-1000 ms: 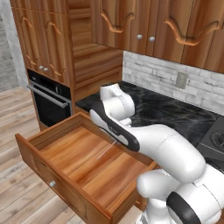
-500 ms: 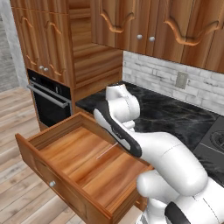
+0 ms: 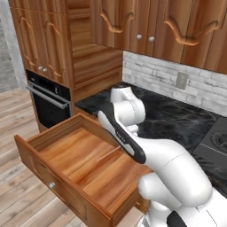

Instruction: Take a straw from the drawer in front and place it inside the glass cup on the dining counter.

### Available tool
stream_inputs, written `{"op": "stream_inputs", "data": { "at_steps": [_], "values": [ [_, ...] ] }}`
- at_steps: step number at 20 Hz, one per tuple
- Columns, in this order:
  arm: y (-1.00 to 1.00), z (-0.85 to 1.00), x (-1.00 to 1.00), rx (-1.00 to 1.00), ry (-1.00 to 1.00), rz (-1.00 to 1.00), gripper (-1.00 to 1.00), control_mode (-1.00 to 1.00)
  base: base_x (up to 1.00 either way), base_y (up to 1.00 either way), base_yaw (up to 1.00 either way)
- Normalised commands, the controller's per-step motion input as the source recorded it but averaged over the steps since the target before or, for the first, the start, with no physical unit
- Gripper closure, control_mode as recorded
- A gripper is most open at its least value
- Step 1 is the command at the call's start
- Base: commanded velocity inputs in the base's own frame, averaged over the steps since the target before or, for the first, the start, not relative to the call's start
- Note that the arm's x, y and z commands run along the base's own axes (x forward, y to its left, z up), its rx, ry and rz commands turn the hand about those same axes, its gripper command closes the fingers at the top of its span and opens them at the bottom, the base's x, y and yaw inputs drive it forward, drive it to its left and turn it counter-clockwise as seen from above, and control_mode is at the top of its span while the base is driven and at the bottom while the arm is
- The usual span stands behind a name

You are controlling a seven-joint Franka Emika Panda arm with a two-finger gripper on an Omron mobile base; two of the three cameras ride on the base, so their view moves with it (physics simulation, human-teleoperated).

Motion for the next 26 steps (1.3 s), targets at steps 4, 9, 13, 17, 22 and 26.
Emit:
{"op": "stream_inputs", "data": {
  "at_steps": [4, 9, 13, 17, 22, 26],
  "values": [
    [0.00, 0.00, 0.00, 0.00, 0.00, 0.00, 1.00, 1.00, -0.83, 0.00, 0.00],
    [0.00, 0.00, 0.00, 0.00, 0.00, 0.00, 1.00, 1.00, -1.00, 0.00, 0.12],
    [0.00, 0.00, 0.00, 0.00, 0.00, 0.00, 1.00, 1.00, -0.88, 0.10, 0.35],
    [0.00, 0.00, 0.00, 0.00, 0.00, 0.00, 1.00, 1.00, -0.60, 0.29, 0.41],
    [0.00, 0.00, 0.00, 0.00, 0.00, 0.00, 1.00, 1.00, -0.22, 0.57, 0.38],
    [0.00, 0.00, 0.00, 0.00, 0.00, 0.00, 1.00, 1.00, 0.00, 0.74, 0.32]
  ]
}}
